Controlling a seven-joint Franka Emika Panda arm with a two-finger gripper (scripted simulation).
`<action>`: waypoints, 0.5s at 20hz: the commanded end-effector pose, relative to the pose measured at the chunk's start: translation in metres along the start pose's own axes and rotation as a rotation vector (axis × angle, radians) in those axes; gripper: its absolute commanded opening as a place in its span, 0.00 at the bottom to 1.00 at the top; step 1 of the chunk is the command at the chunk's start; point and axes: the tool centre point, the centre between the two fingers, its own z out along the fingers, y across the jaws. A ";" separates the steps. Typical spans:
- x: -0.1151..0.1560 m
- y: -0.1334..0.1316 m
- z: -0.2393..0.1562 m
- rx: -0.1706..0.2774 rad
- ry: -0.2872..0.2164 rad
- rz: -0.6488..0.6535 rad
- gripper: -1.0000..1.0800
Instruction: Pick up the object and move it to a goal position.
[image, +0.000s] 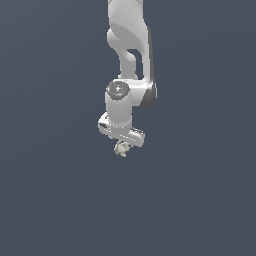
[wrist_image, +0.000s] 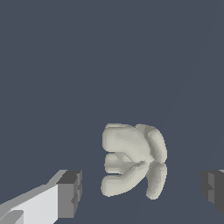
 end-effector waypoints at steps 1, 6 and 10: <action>-0.001 0.002 0.003 -0.001 0.000 0.019 0.96; -0.001 0.002 0.005 -0.001 -0.001 0.017 0.96; -0.001 0.002 0.015 -0.001 -0.001 0.018 0.96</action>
